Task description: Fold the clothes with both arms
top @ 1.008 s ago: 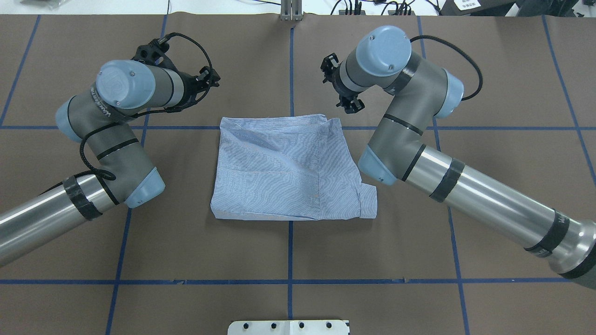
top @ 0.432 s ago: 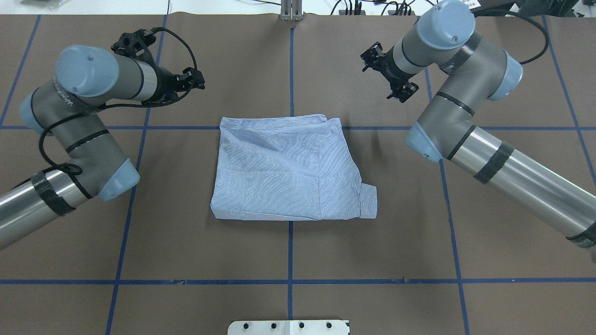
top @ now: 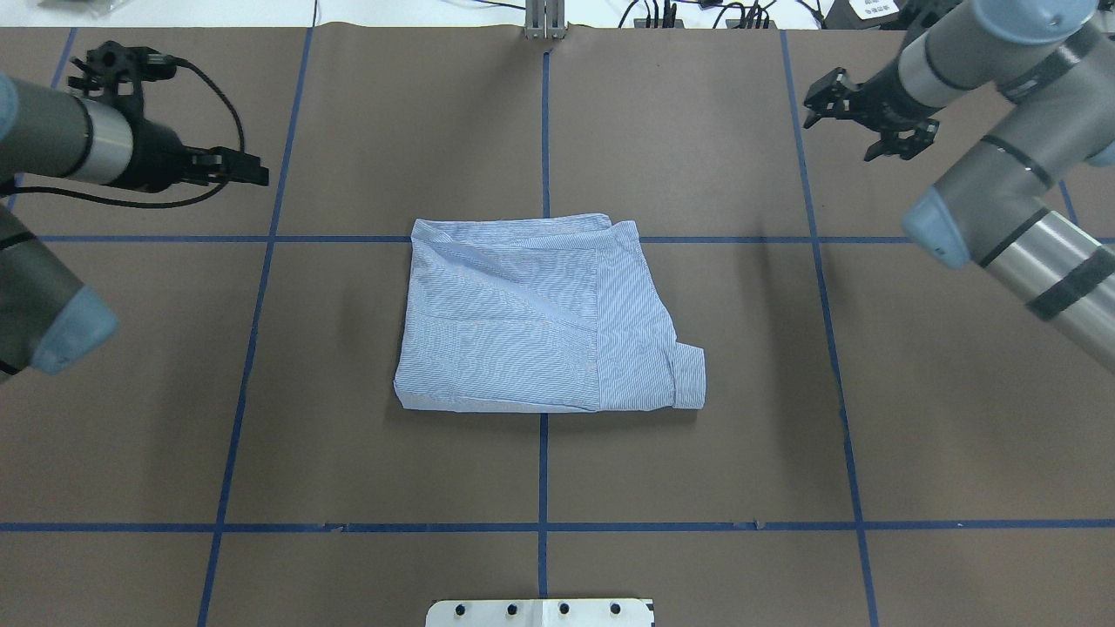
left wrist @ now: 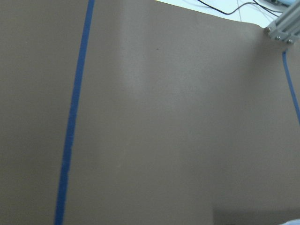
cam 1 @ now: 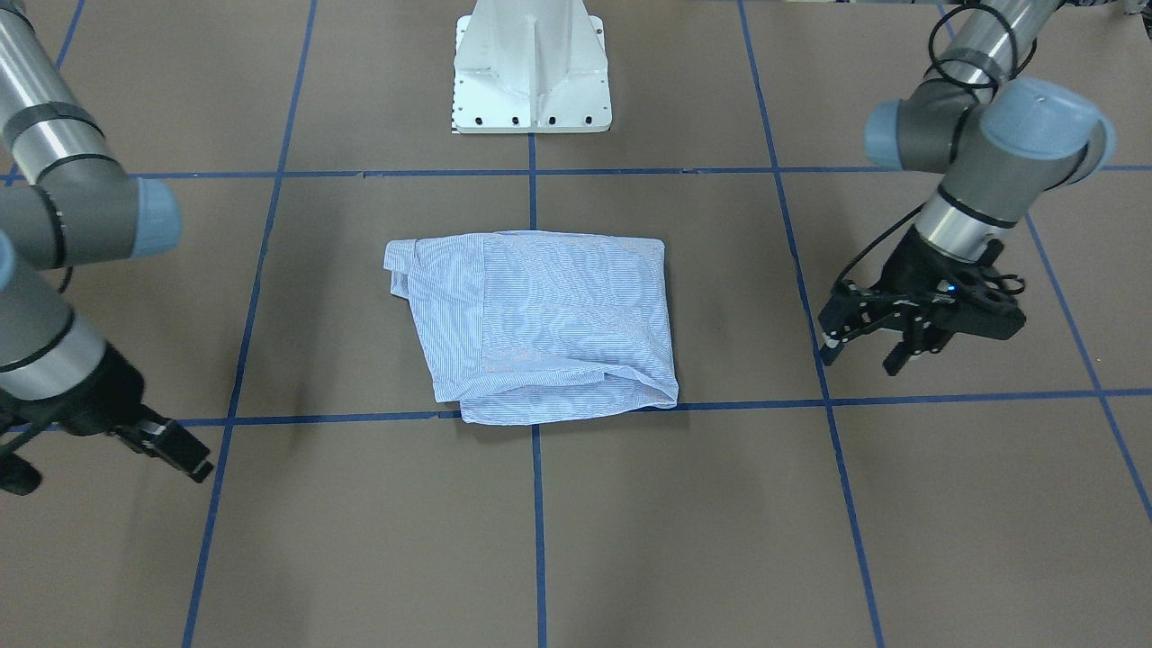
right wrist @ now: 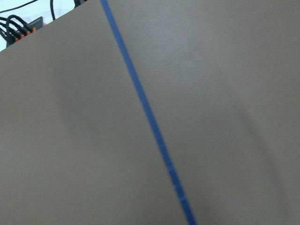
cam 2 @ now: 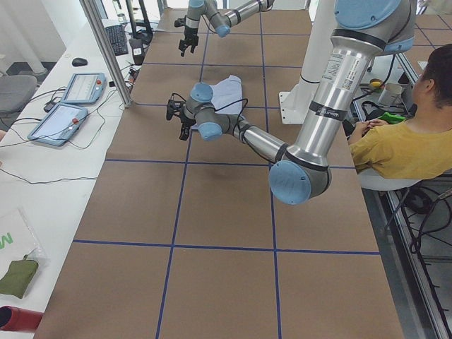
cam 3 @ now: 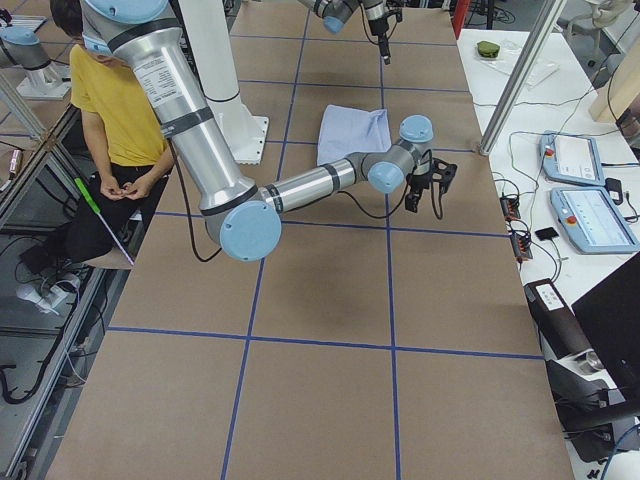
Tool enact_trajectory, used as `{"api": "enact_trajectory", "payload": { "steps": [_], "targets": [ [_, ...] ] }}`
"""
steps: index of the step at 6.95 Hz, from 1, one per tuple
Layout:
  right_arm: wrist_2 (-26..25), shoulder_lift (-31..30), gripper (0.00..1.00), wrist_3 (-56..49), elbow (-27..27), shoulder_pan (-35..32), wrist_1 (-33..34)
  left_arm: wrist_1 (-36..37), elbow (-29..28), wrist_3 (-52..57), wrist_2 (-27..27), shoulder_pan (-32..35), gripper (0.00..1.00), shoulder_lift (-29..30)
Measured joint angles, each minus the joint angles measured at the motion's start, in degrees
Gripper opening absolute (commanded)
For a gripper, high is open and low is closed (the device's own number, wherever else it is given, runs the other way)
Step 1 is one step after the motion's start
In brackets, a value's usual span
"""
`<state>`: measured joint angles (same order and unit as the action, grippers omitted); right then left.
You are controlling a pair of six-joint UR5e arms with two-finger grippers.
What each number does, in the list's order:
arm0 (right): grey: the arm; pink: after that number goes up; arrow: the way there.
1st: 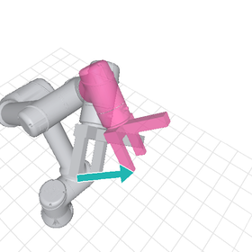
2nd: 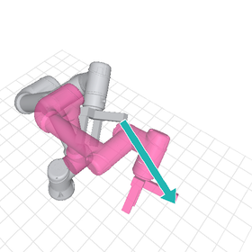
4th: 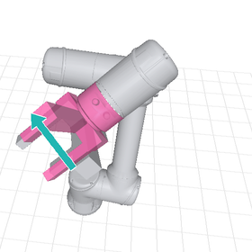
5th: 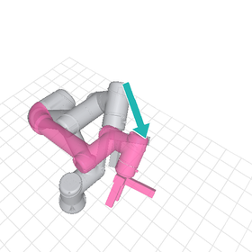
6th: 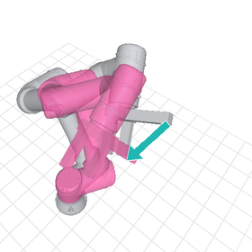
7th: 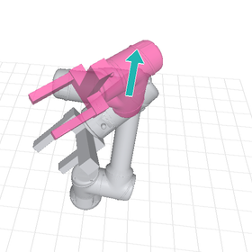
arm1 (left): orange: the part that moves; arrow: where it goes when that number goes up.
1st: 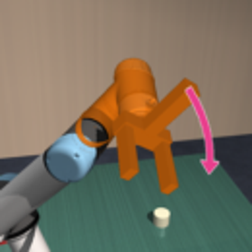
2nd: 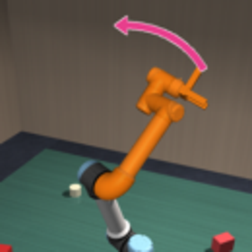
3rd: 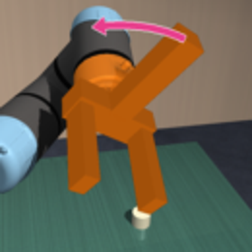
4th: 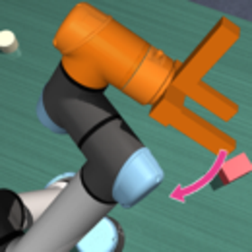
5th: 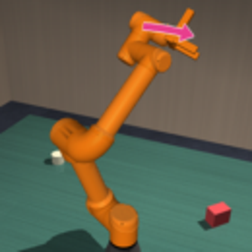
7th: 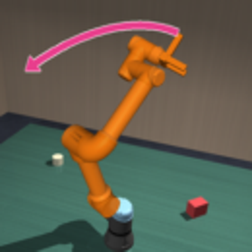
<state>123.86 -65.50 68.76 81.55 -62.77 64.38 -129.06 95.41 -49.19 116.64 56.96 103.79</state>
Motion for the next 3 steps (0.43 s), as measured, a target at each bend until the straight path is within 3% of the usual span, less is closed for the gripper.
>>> {"api": "enact_trajectory", "payload": {
  "steps": [2, 3],
  "targets": [
    [7.4, -5.6, 1.0, -22.1, 0.1, -9.1, 4.3, 0.7, -1.9, 18.1, 6.2, 9.6, 0.99, -3.3],
    [9.2, -6.8, 1.0, -33.8, 0.4, -13.4, 10.0, 0.9, -5.1, 26.5, 10.8, 15.1, 0.99, -3.8]
  ]
}}
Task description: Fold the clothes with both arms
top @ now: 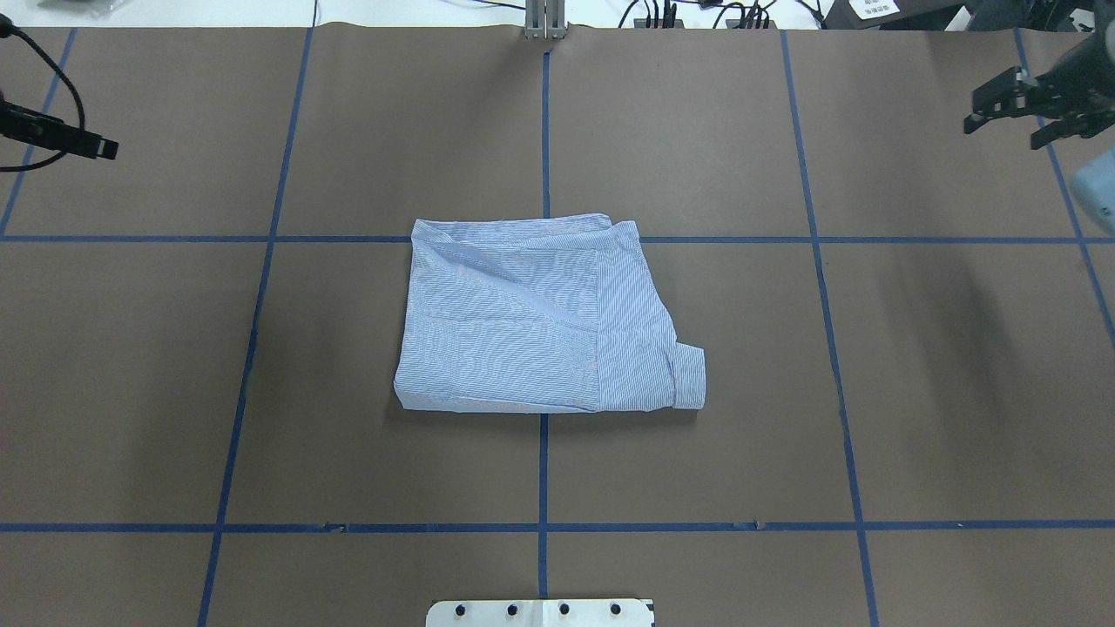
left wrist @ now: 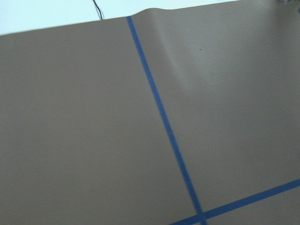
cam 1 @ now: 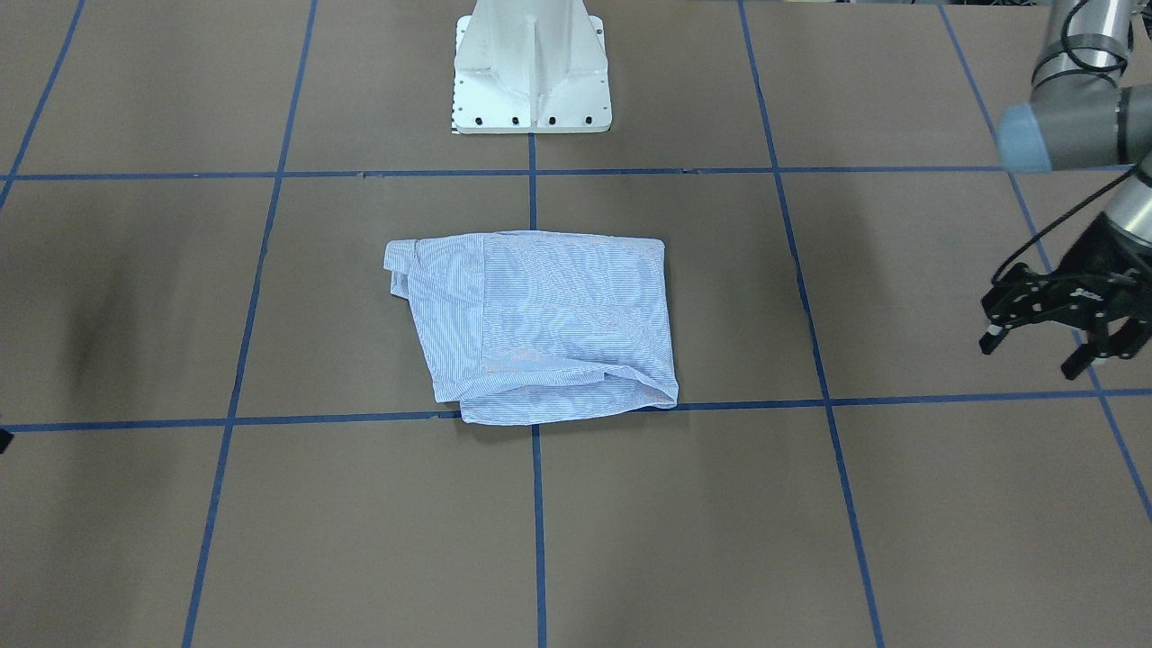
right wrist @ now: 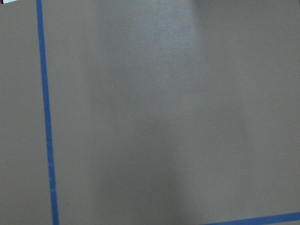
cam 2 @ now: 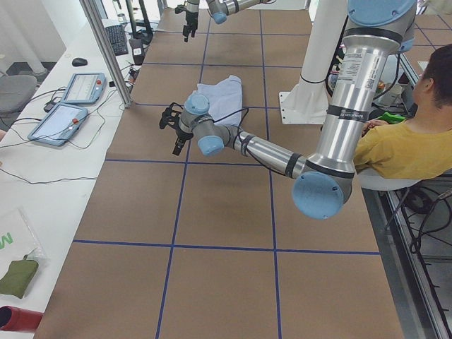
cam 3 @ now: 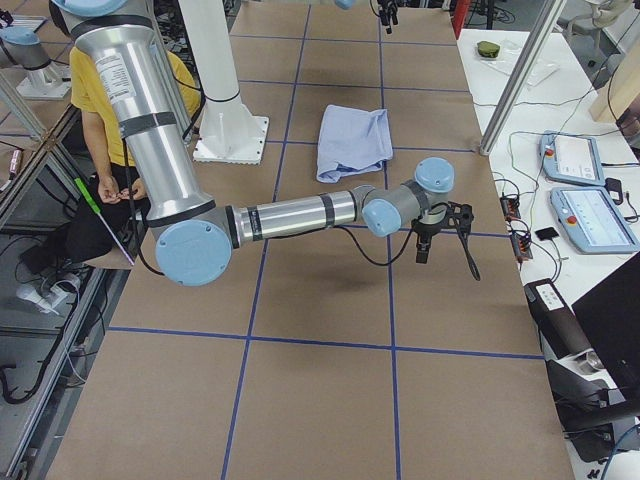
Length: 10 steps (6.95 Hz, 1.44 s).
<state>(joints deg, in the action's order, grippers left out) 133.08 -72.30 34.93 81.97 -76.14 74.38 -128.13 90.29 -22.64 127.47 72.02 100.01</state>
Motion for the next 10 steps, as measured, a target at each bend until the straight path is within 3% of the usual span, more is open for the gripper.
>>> {"api": "enact_trajectory", "payload": {
  "steps": [2, 3, 5, 7, 10],
  "targets": [
    [1.0, -0.1, 1.0, -22.2, 0.2, -6.3, 13.5, 2.3, -5.1, 13.5, 5.5, 8.0, 0.99, -0.7],
    [1.0, 0.0, 1.0, -28.3, 0.2, -7.8, 17.4, 4.7, -5.7, 17.2, 6.3, 9.9, 0.99, -1.3],
    [0.9, 0.5, 1.0, -32.2, -0.4, -8.2, 19.9, 9.5, -5.0, 22.7, 6.7, 12.7, 0.99, -3.0],
    [1.0, 1.1, 1.0, -32.7, -0.3, -8.2, 20.9, 20.6, 1.0, 24.1, 6.7, 15.0, 0.99, -3.0],
    [1.8, -1.9, 1.0, -32.8, 4.5, -8.6, 22.9, 23.9, 3.6, 28.9, 6.3, 15.7, 0.99, -5.7]
  ]
}}
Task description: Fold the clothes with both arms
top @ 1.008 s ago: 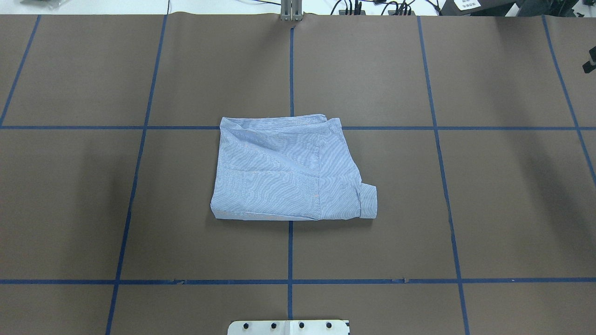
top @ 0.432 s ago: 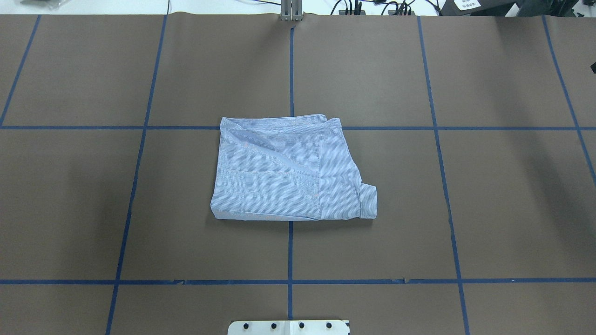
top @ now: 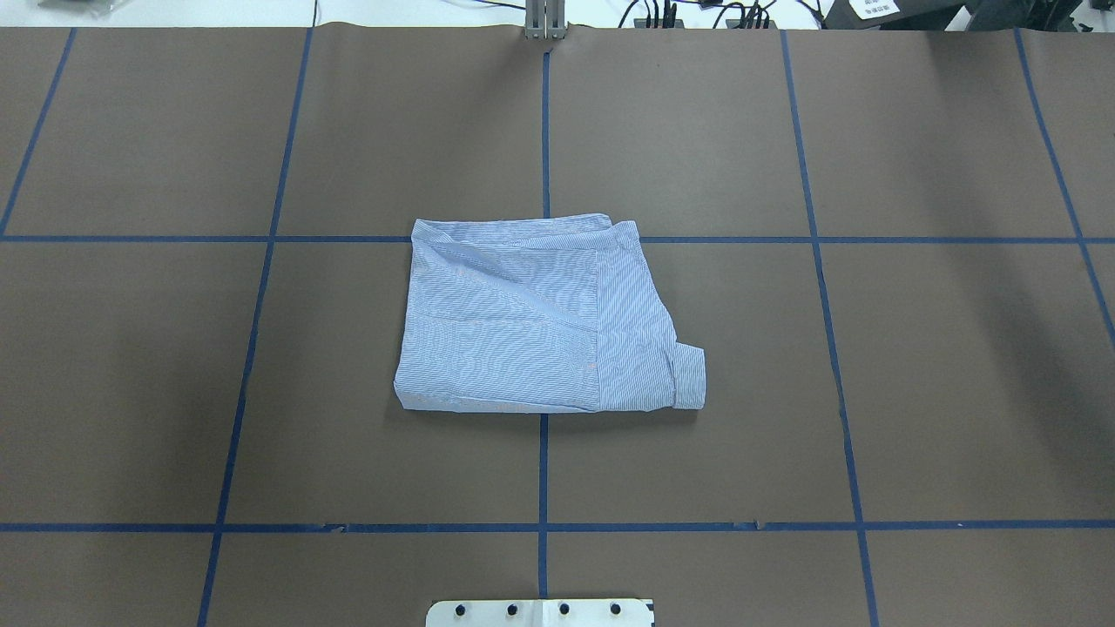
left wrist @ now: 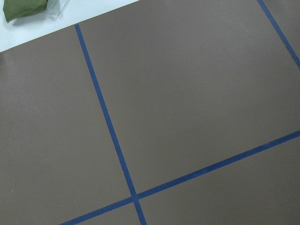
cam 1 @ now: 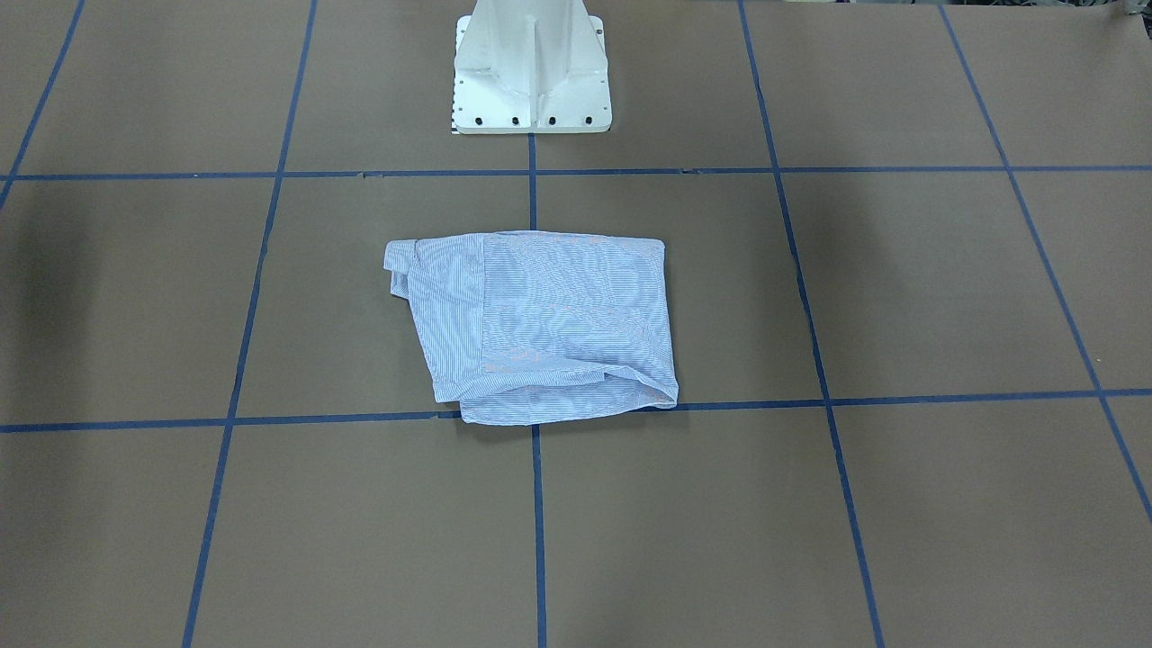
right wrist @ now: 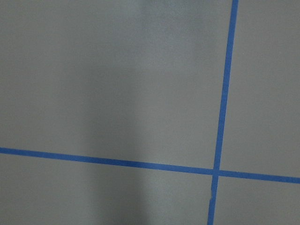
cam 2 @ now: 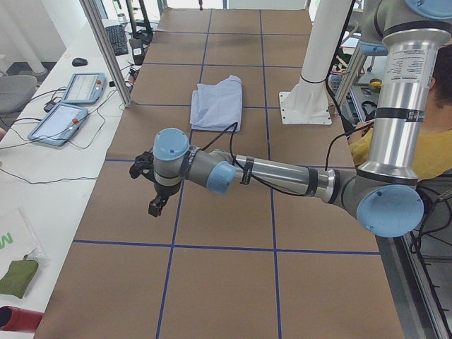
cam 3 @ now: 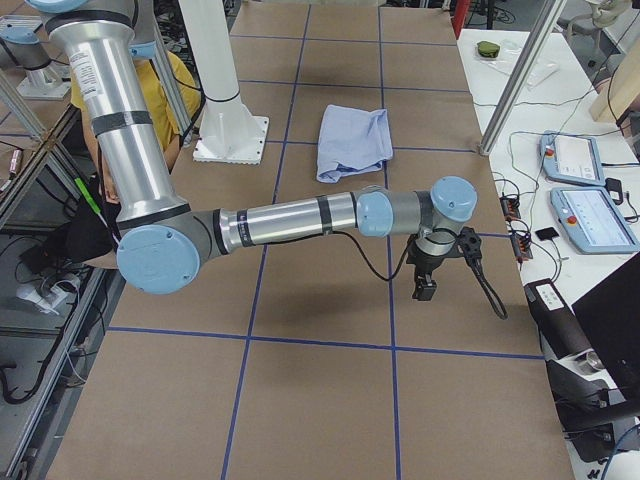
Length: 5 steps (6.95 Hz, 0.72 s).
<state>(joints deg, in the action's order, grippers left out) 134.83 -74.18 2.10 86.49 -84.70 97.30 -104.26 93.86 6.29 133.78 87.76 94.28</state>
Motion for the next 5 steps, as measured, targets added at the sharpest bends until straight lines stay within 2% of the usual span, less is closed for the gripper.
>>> {"api": "enact_trajectory", "payload": {
  "steps": [2, 5],
  "targets": [
    [-1.1, -2.3, 1.0, -2.7, 2.1, 0.0, 1.0, 0.5, -0.7, 0.4, -1.1, 0.1, 0.99, -0.6],
    [-4.2, -3.7, 1.0, -5.6, 2.8, 0.1, 1.3, 0.7, -1.5, -0.1, 1.7, 0.6, 1.0, -0.9]
  ]
}}
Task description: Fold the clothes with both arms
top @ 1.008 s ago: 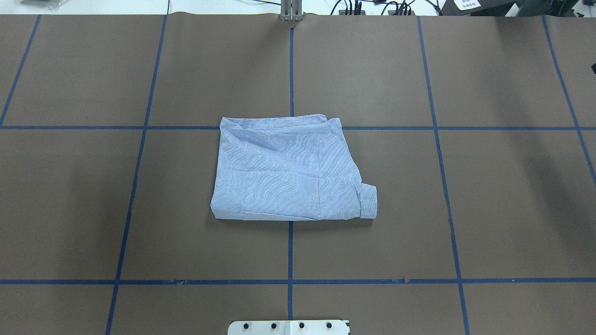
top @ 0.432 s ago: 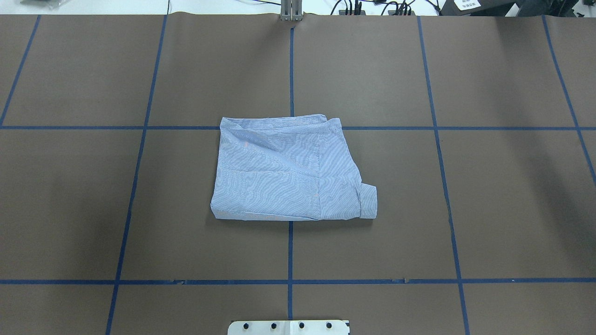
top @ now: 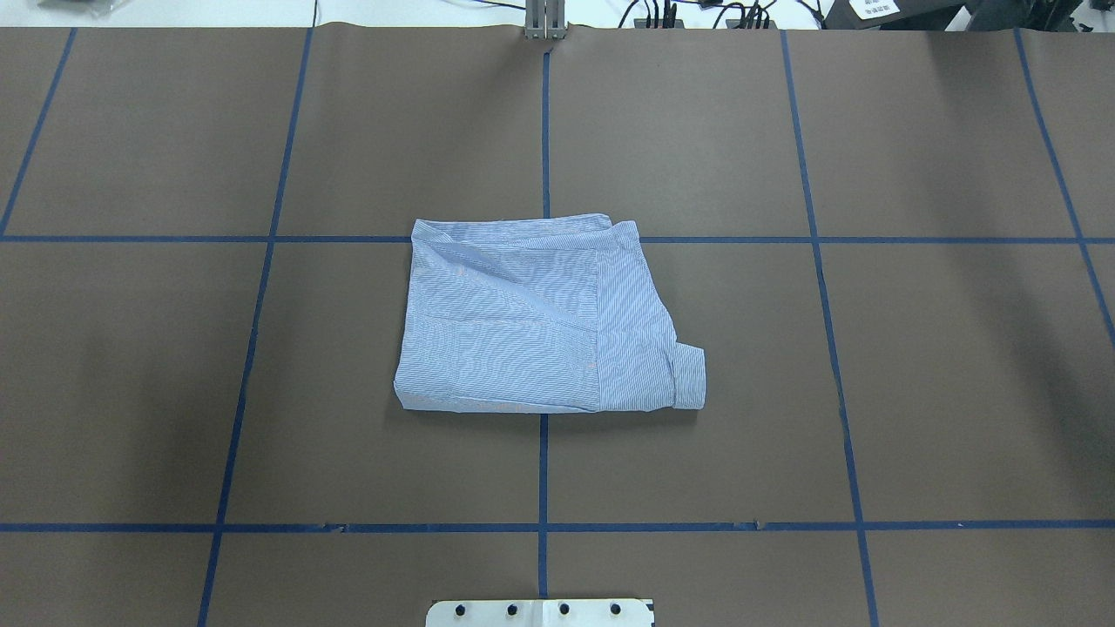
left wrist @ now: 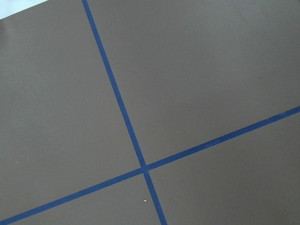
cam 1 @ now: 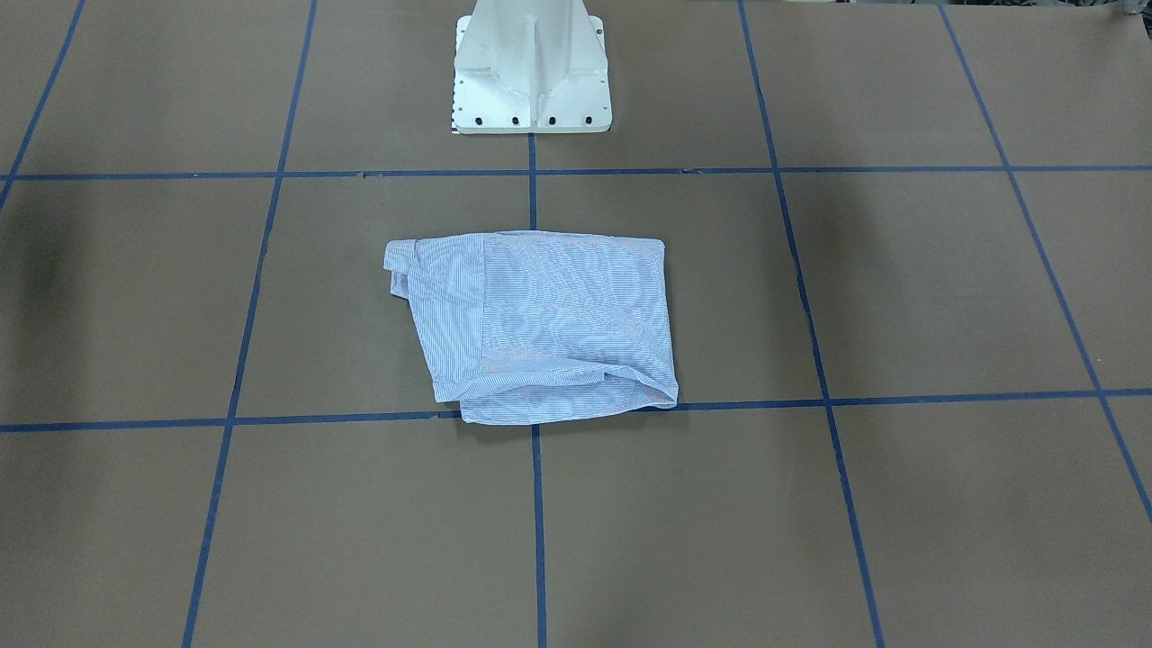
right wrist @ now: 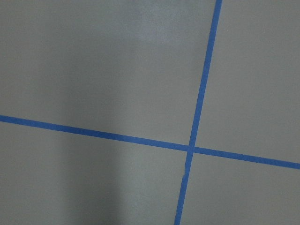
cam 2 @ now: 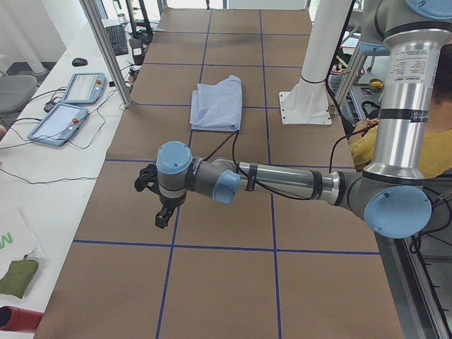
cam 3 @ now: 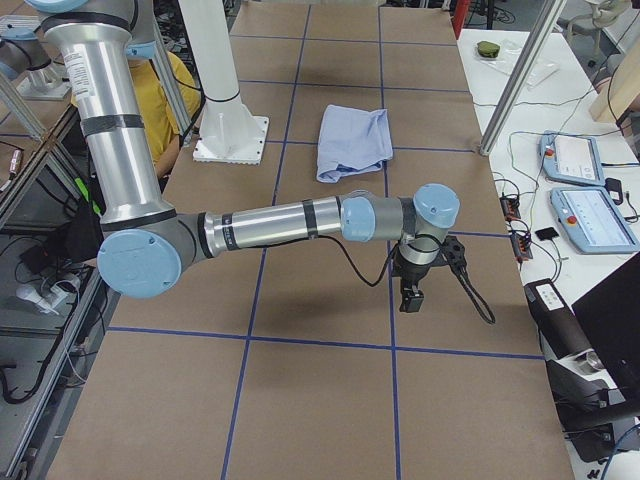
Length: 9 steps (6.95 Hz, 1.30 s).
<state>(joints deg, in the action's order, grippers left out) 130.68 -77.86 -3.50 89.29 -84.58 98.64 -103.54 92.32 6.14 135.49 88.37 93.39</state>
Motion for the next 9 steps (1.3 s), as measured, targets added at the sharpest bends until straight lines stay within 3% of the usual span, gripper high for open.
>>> {"api": "enact_trajectory", "payload": {
  "steps": [3, 6, 9],
  "targets": [
    [0.4, -1.0, 1.0, 0.0, 0.8, 0.1, -0.3, -0.6, 0.5, 0.0, 0.1, 0.2, 1.0, -0.2],
    [4.9, -1.6, 1.0, 0.1, 0.8, 0.1, -0.5, -0.7, 0.5, 0.0, 0.0, 0.2, 1.0, -0.2],
    [5.8, -1.8, 1.0, 0.0, 1.0, 0.1, -0.7, -0.7, 1.1, -0.1, 0.1, 0.2, 1.0, 0.5]
  ]
}}
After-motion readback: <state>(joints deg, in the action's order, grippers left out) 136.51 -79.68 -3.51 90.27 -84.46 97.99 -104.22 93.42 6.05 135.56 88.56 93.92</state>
